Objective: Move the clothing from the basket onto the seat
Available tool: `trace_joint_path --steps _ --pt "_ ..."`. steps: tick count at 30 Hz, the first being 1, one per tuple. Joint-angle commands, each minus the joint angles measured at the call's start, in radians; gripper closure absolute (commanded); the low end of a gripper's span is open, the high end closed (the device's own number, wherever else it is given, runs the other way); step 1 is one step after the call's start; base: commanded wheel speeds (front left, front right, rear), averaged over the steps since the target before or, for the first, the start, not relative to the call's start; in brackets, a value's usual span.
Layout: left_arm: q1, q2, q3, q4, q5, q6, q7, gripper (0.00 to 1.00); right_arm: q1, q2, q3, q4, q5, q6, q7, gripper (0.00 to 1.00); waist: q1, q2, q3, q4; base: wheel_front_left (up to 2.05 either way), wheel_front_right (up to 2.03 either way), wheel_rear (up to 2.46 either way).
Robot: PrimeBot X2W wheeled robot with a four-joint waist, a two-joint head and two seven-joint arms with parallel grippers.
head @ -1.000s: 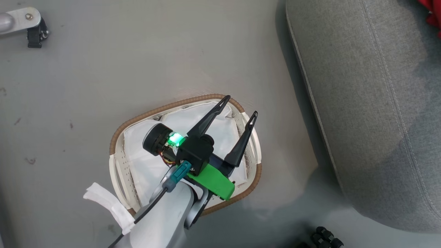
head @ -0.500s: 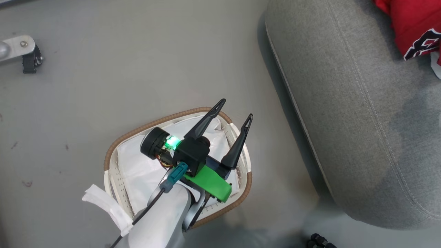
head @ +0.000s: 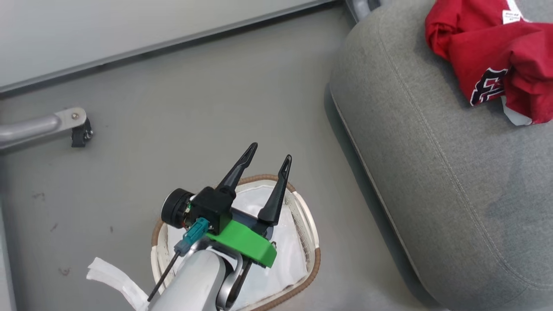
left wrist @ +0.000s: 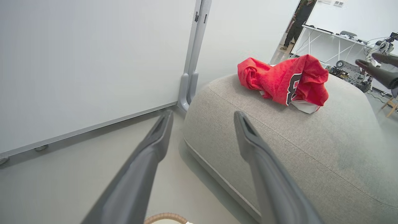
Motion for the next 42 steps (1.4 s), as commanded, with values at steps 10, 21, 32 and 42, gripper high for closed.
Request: trace_joint_path --steps 10,21,32,42 --pt "0.118 0.003 0.102 0.013 -0.032 0.046 0.000 0.00 0.008 0.022 0.132 0.002 0.046 -0.001 -0.002 0.00 0.0000 0.0000 -0.230 0.129 0.00 0.00 0.00" --pt "0.223 0.003 0.234 0.002 -0.008 0.064 0.000 0.00 0.066 0.168 0.275 0.016 0.128 -0.001 -0.002 0.00 0.0000 0.0000 -0.296 0.215 0.00 0.00 0.00" --pt "0.295 0.003 0.297 0.029 -0.025 0.058 0.000 0.00 0.215 0.213 0.380 -0.035 0.263 -0.001 -0.002 0.00 0.0000 0.0000 -0.312 0.252 0.00 0.00 0.00" --pt "0.365 0.003 0.320 0.022 -0.009 0.092 0.000 0.00 0.336 0.213 0.412 -0.094 0.340 -0.001 -0.002 0.00 0.0000 0.0000 -0.330 0.251 0.00 0.00 0.00"
